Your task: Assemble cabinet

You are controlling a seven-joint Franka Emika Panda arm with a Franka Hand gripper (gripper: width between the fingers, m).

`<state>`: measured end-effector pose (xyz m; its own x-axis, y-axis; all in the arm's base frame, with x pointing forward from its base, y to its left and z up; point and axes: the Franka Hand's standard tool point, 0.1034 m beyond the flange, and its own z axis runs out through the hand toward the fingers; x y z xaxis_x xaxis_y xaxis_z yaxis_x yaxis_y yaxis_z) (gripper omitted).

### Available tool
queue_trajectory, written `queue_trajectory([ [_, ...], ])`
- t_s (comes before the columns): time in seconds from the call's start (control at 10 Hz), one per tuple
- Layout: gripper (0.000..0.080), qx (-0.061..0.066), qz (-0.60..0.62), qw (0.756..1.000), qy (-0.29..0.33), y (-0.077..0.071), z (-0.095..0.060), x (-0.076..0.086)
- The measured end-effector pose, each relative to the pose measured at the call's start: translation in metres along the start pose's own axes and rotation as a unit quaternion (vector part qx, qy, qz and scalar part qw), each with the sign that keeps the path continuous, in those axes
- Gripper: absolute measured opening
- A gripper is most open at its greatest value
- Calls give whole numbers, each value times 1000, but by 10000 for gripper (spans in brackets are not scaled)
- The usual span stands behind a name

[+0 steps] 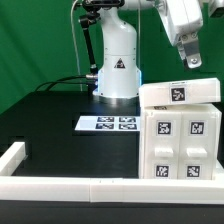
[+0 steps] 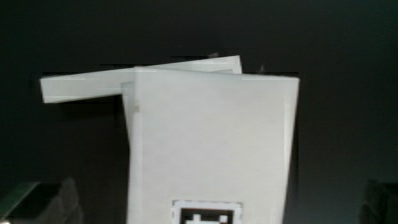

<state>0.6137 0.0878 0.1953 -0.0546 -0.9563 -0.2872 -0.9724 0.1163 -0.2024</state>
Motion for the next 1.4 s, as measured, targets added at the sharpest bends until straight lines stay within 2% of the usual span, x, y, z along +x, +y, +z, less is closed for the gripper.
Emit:
queue_trajectory([
  [0.1, 797, -1, -2, 1000, 0, 0, 0, 0],
  [0.2, 797, -20, -94, 995, 9, 1, 0, -3],
  [0.3, 797, -23, -153, 988, 7, -1, 0, -5],
  [0.6, 797, -41, -320, 947, -4, 3, 2, -5],
  [0.8, 797, -40, -358, 933, -5, 2, 2, -4],
  [1.0, 797, -40, -430, 902, -8, 3, 2, -4],
  [1.2, 797, -40, -524, 851, -11, 3, 2, -5],
  [1.3, 797, -43, -585, 810, -11, 3, 3, -5],
  [1.4, 797, -44, -618, 785, -11, 3, 2, -5],
])
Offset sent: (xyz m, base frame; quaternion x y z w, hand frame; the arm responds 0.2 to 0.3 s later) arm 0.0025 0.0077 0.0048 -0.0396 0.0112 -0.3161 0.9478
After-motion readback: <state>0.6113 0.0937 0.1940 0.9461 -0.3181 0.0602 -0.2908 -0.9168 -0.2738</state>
